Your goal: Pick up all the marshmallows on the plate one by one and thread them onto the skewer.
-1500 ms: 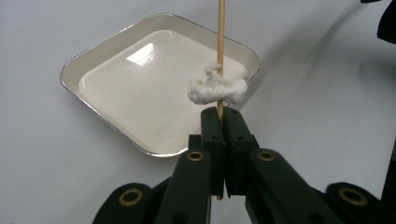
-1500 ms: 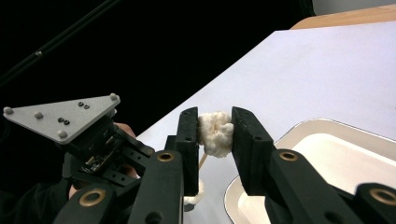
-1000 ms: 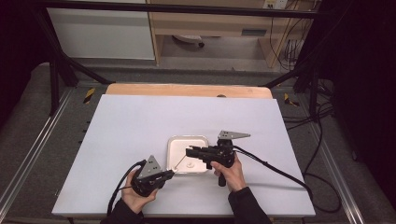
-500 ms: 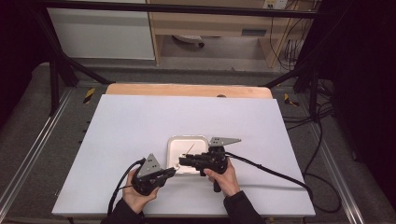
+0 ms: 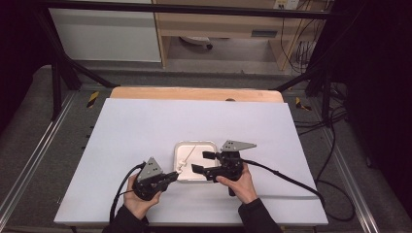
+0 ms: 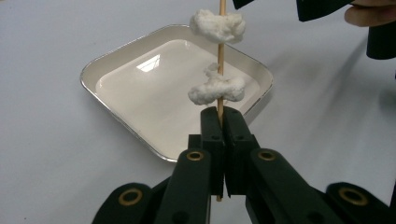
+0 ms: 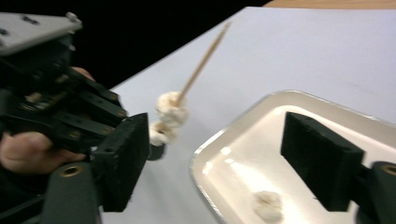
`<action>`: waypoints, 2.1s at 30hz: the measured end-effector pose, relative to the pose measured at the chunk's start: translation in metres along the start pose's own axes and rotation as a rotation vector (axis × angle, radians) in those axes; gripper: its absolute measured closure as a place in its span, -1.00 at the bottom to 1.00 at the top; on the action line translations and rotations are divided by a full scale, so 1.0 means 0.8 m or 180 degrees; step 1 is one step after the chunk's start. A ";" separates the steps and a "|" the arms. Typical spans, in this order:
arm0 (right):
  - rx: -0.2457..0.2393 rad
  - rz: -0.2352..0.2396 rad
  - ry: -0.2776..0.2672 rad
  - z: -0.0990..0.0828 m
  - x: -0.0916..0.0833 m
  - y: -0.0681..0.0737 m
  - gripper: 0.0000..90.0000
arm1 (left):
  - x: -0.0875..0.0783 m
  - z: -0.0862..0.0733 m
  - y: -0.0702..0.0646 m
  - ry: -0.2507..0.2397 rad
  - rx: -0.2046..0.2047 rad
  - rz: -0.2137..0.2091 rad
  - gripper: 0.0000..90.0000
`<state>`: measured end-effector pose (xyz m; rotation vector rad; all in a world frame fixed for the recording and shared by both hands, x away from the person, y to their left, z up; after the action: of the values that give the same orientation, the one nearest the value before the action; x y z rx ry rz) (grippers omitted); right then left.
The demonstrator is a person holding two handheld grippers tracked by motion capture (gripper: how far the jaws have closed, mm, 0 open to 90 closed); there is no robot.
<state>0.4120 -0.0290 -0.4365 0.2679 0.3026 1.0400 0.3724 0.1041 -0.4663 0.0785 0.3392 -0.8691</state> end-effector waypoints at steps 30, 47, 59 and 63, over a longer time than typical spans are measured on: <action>-0.0993 -0.0331 0.1050 -0.080 0.027 -0.051 0.31 | 0.004 -0.011 0.006 0.0179 -0.0028 0.0036 0.96; -0.0802 -0.0294 0.0927 -0.065 0.022 -0.043 0.61 | 0.003 -0.011 0.005 0.0180 -0.0019 0.0030 0.96; -0.0343 -0.0181 0.0485 -0.012 -0.007 -0.030 0.60 | 0.003 -0.010 0.002 0.0170 -0.0002 0.0004 0.96; -0.0148 -0.0092 0.0280 0.006 -0.018 -0.024 0.60 | 0.003 -0.009 -0.001 0.0155 0.0005 -0.0020 0.96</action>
<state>0.4221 -0.0514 -0.4371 0.1756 0.3602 1.0306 0.3716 0.1034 -0.4739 0.1001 0.3846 -0.8746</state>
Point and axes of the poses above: each handheld gripper's, and its own axes: x roughly forward along the jaws, z roughly out of its top, y roughly to its left, the point moved 9 cm from there along x, roughly forward along the jaws, and after that the axes turned 14 degrees about -y, right-handed, at the moved point
